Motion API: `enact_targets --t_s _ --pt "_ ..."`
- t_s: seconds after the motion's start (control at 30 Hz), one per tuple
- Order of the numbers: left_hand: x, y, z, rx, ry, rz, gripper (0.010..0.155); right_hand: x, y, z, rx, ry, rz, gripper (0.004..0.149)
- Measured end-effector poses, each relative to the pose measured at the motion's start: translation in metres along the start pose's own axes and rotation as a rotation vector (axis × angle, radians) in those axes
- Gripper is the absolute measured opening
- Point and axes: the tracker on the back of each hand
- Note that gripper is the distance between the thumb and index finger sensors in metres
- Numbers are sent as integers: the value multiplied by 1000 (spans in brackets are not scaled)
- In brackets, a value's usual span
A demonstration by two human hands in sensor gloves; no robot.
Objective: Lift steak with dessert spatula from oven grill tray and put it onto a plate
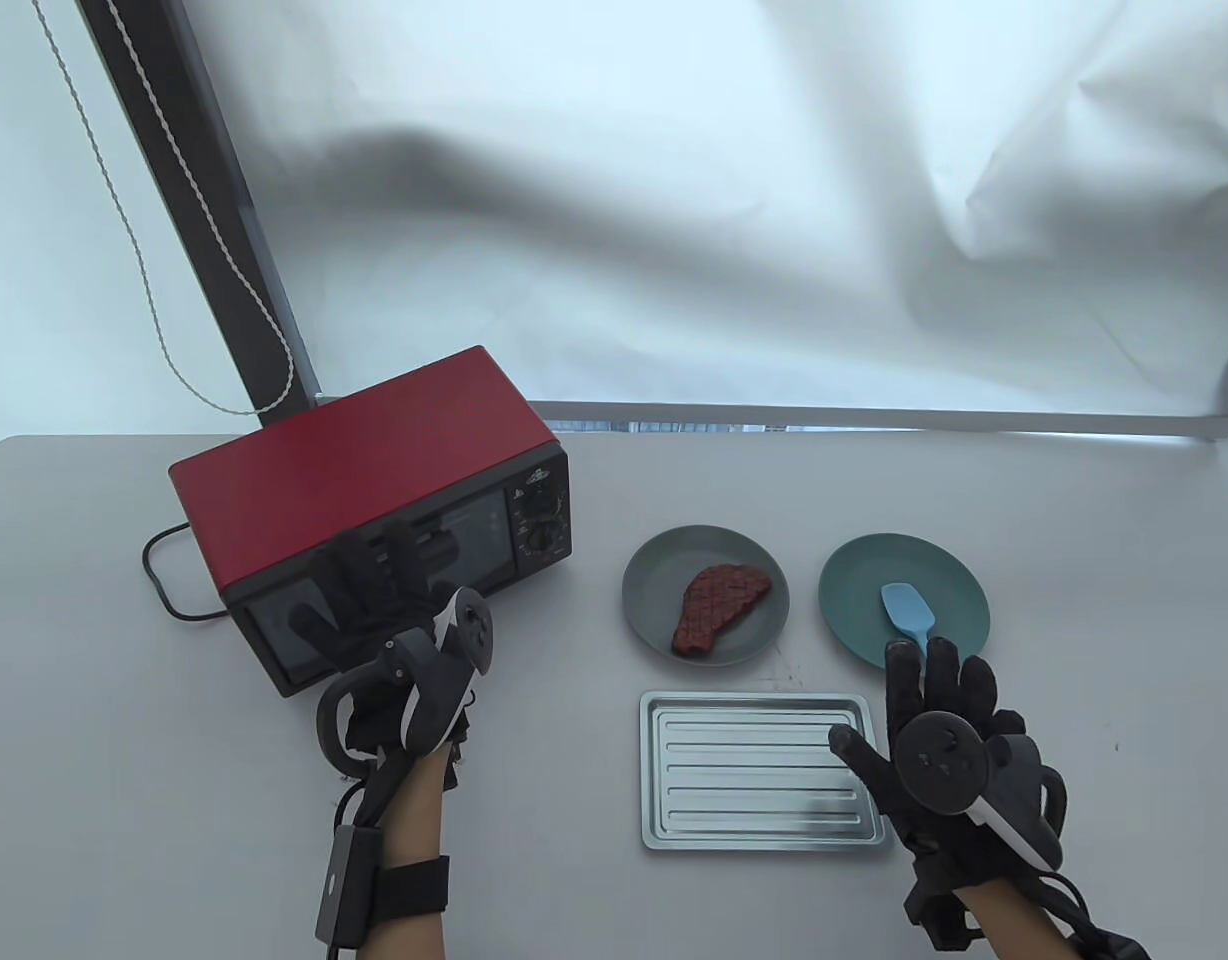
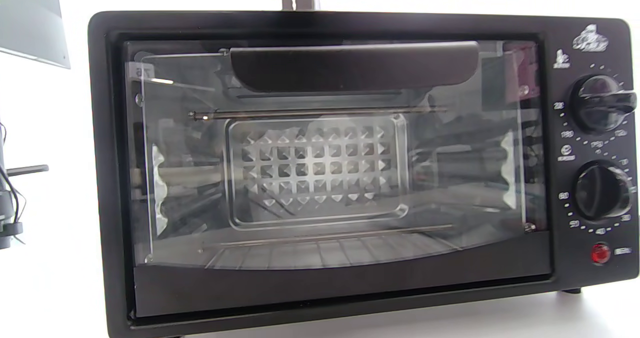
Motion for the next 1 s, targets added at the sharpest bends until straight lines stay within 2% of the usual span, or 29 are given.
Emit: enact_targets --t_s 0.27,0.7,1.0 --pt "-8 18 -16 66 -40 -62 75 3 0 0 1 3 10 91" --pt "-32 20 -54 231 -141 -147 80 -2 2 -2 -7 -16 -34 93" --pt "-56 27 -84 275 -238 -228 82 -1 2 -2 -12 -15 -33 94"
Point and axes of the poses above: the tracker on the back of each hand, its own x axis roughly to the little-finger side, its own z axis roughly from the wrist to the fingertips, y = z × x, and after that the axes turned 13 degrees about -x, right-handed
